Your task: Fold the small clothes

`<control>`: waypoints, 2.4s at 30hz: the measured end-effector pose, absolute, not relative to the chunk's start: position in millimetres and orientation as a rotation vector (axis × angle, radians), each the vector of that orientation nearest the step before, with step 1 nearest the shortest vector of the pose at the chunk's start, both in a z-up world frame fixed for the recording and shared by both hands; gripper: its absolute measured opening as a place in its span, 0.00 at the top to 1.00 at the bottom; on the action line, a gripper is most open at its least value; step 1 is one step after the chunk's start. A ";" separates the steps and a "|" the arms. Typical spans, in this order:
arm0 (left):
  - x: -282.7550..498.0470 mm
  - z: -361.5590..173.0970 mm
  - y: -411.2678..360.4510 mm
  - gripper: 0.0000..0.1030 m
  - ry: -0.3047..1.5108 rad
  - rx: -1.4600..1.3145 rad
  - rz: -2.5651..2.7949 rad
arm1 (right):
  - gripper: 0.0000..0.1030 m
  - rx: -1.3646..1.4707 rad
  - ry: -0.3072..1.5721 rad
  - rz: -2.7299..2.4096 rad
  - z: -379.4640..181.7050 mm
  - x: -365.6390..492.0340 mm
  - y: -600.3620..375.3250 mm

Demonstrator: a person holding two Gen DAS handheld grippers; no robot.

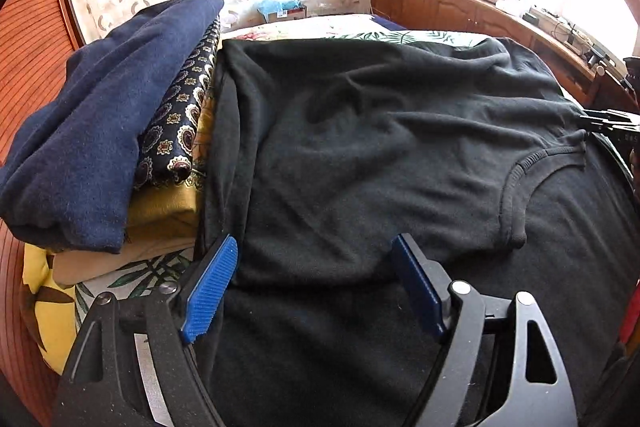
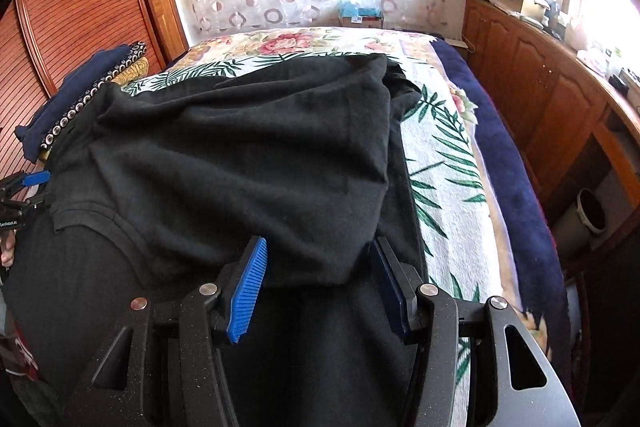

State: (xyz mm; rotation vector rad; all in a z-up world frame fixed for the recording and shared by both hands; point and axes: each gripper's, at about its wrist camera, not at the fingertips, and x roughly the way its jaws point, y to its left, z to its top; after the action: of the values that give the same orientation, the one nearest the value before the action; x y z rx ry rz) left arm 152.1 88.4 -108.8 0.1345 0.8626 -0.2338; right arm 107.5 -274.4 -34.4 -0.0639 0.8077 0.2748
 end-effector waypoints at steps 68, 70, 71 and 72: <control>124.6 -75.1 126.1 0.96 0.728 -0.017 -0.141 | 0.43 -0.152 0.787 0.239 -45.8 103.8 -255.3; 116.0 -61.8 123.7 0.96 0.682 -0.033 -0.160 | 0.43 -0.152 0.787 0.240 -45.7 103.8 -255.4; 113.4 -56.0 122.1 0.96 0.667 -0.038 -0.165 | 0.43 -0.153 0.787 0.240 -45.8 103.8 -255.3; 109.9 -51.2 121.2 0.96 0.654 -0.039 -0.171 | 0.43 -0.153 0.787 0.240 -45.7 103.8 -255.6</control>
State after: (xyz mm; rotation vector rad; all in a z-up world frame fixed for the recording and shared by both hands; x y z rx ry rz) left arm 109.9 121.2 -51.2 -0.0388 0.6542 -0.1710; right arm 103.8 -255.6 -45.7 -0.1529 0.7871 0.2398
